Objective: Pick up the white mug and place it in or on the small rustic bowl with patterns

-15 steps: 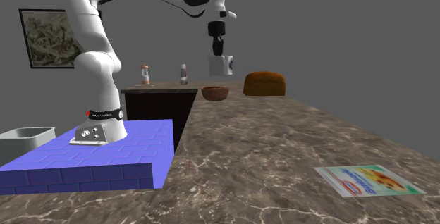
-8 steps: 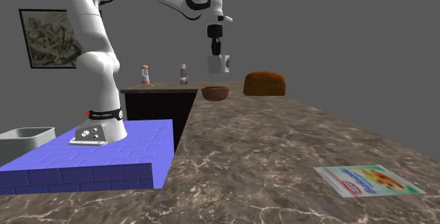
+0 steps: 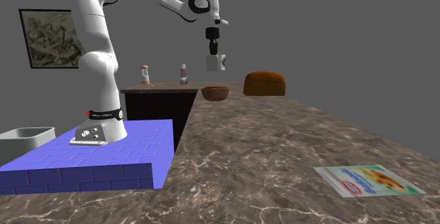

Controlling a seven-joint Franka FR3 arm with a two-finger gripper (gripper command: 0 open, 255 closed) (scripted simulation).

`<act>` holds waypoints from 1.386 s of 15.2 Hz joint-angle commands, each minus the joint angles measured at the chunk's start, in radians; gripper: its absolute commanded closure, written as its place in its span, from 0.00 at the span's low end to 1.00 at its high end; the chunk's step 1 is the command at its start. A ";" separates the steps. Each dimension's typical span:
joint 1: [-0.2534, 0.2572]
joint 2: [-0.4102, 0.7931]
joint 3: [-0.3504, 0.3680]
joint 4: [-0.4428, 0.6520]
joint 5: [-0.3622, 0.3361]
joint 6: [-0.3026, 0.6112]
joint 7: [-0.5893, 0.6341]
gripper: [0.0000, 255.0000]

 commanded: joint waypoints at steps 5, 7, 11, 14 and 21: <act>0.024 0.048 0.030 0.006 -0.009 0.038 0.061 1.00; 0.024 0.052 0.031 -0.016 -0.011 0.065 0.064 1.00; 0.024 0.064 0.031 -0.058 -0.015 0.117 0.069 1.00; 0.024 0.074 0.031 -0.087 -0.018 0.156 0.073 1.00; 0.024 0.095 0.032 -0.128 -0.026 0.218 0.082 1.00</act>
